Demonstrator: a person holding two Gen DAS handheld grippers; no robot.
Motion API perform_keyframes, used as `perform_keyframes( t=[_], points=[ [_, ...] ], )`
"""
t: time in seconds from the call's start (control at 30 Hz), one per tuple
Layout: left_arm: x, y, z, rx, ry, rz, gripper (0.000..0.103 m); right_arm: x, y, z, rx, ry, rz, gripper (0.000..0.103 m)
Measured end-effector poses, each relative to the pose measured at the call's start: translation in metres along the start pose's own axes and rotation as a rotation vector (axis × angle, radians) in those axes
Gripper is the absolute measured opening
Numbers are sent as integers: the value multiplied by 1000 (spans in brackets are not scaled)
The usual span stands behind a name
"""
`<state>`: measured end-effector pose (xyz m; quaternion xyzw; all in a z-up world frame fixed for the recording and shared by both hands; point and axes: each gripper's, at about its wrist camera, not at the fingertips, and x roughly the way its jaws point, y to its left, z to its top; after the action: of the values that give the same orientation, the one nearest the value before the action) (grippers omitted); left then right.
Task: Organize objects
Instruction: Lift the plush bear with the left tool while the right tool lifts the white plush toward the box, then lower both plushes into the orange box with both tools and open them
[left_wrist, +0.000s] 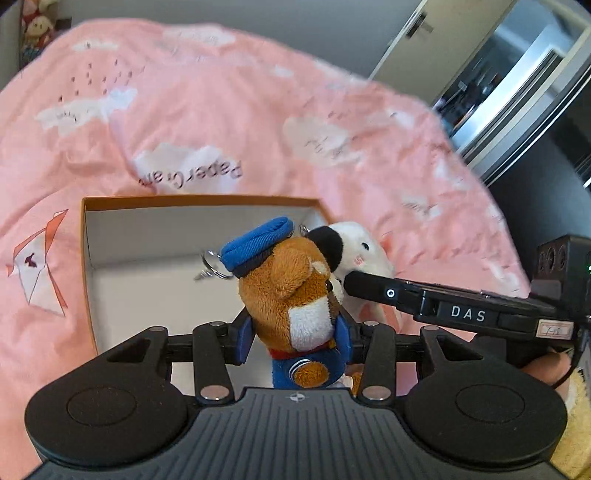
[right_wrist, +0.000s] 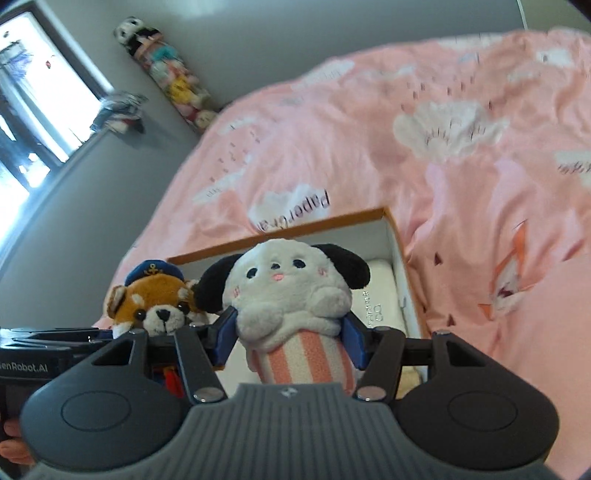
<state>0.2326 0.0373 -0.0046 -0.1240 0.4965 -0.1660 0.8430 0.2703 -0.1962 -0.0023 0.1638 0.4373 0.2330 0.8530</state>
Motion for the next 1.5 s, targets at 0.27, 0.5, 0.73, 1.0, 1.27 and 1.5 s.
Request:
perform_keyframes(
  t=[0.27, 0.5, 0.73, 1.0, 1.27, 1.5],
  points=[
    [69, 55, 27, -51, 127, 18, 50, 85, -14, 14, 71, 87, -76, 60],
    [97, 69, 31, -41, 175, 26, 50, 121, -23, 15, 118, 126, -112, 60],
    [110, 76, 35, -60, 250, 60, 50, 135, -25, 18, 136, 185, -111, 62],
    [101, 80, 39, -38, 370, -3, 49, 122, -23, 16, 117, 216, -93, 61],
    [119, 77, 46, 37, 485, 64, 50, 135, -20, 11, 113, 237, -105, 62],
    [124, 70, 48, 97, 388, 168, 57, 133, -27, 13, 130, 242, -75, 66]
  ],
)
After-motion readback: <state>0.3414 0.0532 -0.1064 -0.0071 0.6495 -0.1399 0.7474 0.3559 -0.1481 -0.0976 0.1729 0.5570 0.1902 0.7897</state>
